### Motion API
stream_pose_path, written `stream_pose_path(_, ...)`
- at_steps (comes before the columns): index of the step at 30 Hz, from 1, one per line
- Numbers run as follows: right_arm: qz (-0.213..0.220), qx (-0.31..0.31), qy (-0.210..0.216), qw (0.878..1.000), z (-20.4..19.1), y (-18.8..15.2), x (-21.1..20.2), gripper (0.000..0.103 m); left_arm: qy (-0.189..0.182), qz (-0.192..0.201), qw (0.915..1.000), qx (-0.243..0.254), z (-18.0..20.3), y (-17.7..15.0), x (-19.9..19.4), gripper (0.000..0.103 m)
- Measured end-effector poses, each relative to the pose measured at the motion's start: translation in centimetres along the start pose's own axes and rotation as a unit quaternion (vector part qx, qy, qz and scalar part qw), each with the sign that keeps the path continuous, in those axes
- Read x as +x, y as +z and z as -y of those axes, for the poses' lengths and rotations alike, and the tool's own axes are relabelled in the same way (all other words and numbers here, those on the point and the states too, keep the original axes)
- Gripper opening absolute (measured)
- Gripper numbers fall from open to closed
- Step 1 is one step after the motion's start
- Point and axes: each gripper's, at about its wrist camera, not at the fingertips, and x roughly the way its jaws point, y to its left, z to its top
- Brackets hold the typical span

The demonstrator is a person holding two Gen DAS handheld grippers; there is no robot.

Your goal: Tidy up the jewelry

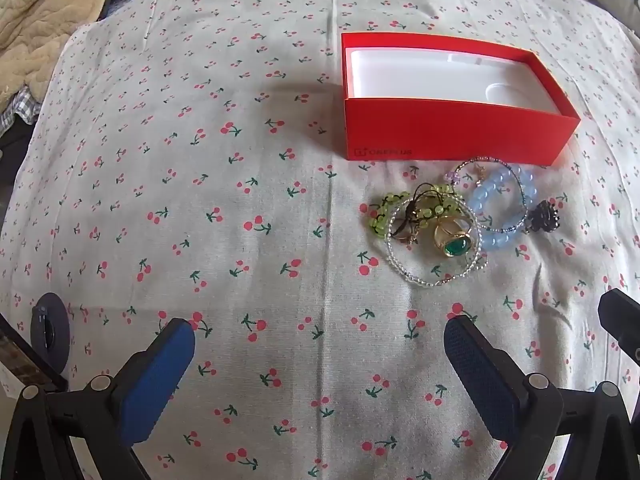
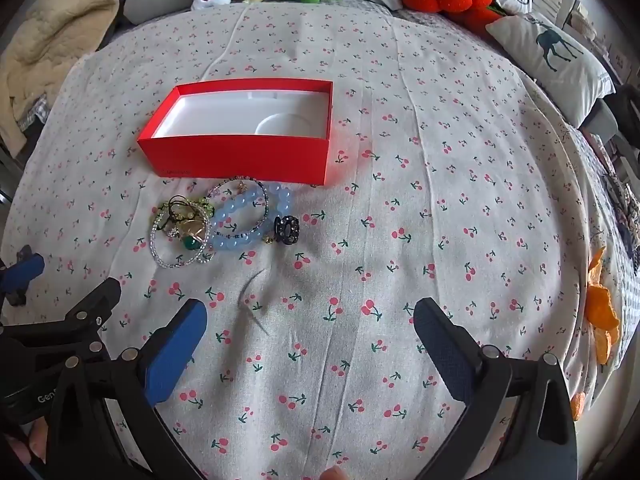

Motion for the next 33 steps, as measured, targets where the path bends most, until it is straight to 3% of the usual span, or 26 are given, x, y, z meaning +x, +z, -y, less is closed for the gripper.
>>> stream_pose_path(33,0.003,0.001,-0.003,1.000,0.06,0.10,0.05,0.103,0.001,0.000,1.0000,0.003,0.22,-0.28,0.09,0.103)
